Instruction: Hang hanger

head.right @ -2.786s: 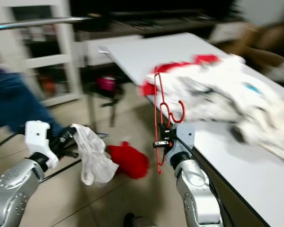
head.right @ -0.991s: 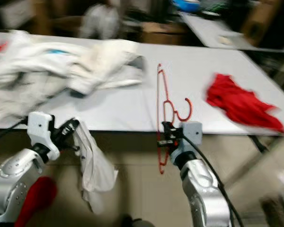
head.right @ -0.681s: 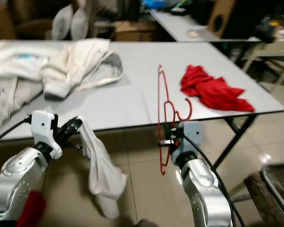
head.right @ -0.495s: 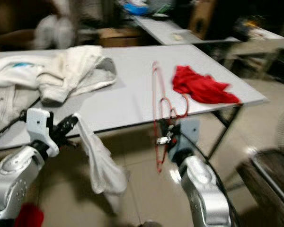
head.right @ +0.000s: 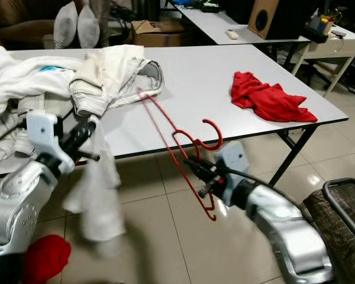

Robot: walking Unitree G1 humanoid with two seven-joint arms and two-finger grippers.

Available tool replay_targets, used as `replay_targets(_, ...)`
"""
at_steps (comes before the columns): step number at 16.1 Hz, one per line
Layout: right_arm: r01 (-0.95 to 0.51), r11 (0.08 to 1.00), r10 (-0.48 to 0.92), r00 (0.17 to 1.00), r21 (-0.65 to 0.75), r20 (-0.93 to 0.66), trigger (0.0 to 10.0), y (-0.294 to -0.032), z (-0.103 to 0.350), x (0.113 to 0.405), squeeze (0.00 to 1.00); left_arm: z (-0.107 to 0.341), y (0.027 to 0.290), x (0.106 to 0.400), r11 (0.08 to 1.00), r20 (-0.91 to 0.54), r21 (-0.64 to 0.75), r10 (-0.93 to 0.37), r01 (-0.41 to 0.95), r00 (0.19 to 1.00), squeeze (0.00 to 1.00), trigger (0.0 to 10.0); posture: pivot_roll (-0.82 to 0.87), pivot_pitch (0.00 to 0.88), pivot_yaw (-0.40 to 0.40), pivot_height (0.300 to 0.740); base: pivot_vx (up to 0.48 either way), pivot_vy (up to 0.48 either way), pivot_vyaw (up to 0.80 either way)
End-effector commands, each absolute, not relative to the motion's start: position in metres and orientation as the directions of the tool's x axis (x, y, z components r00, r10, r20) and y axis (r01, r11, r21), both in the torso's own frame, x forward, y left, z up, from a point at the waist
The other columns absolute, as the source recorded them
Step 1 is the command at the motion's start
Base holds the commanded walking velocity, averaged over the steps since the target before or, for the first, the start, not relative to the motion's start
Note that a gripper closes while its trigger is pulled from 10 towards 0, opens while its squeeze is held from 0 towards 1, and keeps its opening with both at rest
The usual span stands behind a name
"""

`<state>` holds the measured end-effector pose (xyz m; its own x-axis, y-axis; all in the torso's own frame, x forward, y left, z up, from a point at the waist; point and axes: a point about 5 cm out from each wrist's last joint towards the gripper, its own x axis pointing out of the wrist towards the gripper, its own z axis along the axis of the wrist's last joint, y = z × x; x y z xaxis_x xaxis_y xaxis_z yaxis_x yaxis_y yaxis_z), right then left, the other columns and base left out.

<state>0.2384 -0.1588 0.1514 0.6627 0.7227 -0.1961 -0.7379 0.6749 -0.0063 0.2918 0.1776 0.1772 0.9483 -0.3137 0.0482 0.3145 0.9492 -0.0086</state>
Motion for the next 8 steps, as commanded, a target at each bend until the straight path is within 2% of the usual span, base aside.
replay_targets(1,-0.789,0.613,0.766,0.604,-0.032,-0.219,10.0,-0.166,0.159,0.232,0.0,0.197,0.173,0.301,0.947,0.113,0.007,-0.319,0.32,0.941,0.0,10.0,-0.08,0.0,-0.063,0.74,0.319,0.0,0.0)
replay_targets(5,-0.807,0.589,0.775,0.575,-0.028,-0.262,10.0,-0.182,0.169,0.227,0.0,0.225,0.17,0.324,0.943,0.176,0.057,-0.334,0.329,0.926,0.0,10.0,-0.09,0.0,-0.078,0.74,0.377,0.0,0.0)
replay_targets(6,-0.842,0.539,0.802,0.519,-0.016,-0.295,10.0,-0.187,0.171,0.218,0.0,0.236,0.174,0.336,0.95,0.196,0.075,-0.313,0.305,0.929,0.0,10.0,-0.09,0.0,-0.076,0.74,0.386,0.0,0.58)
replay_targets(8,-0.852,0.523,0.81,0.501,-0.012,-0.306,10.0,-0.19,0.175,0.216,0.0,0.247,0.176,0.344,0.951,0.213,0.089,-0.308,0.296,0.927,0.0,10.0,-0.09,0.0,-0.072,0.74,0.399,0.0,0.78)
